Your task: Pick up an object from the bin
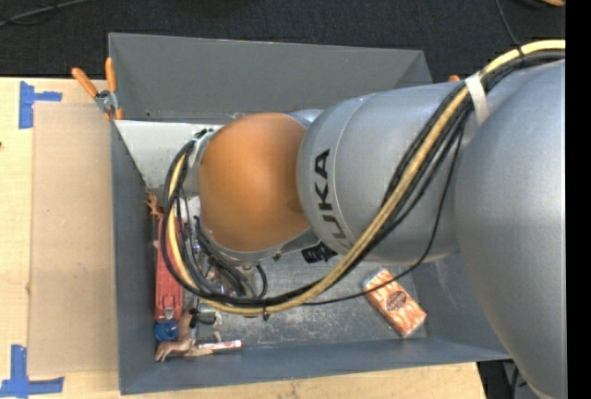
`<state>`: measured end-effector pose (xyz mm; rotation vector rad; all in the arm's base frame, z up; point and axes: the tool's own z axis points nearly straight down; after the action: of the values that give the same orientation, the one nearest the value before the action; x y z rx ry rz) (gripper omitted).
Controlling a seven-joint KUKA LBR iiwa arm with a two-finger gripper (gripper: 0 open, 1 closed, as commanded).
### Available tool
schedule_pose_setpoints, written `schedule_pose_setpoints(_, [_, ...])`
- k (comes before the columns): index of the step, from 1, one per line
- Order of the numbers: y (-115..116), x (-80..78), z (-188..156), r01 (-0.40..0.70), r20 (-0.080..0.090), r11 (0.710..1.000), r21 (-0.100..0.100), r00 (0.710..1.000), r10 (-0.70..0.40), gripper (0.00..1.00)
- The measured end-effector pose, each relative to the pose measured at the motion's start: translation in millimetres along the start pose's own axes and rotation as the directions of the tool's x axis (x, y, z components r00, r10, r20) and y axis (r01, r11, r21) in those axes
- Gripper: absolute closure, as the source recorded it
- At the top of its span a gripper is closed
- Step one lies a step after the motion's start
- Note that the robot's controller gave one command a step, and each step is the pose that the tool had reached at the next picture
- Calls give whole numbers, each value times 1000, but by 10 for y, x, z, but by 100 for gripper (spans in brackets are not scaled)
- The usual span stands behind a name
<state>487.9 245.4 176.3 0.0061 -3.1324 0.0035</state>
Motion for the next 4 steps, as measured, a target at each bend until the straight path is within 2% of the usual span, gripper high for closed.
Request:
schedule_pose_setpoints(1, [-18,-23,-45,-7,7,1000,-2,1000,7,0])
schedule_pose_setpoints(2, [-310,96,759,103,7,995,-1,995,-103,0])
schedule_pose_setpoints(3, [-519,107,1033,143,34,990,-8,989,-142,0])
schedule_pose_setpoints(4, [-97,91,1024,278,35,961,5,960,-278,0])
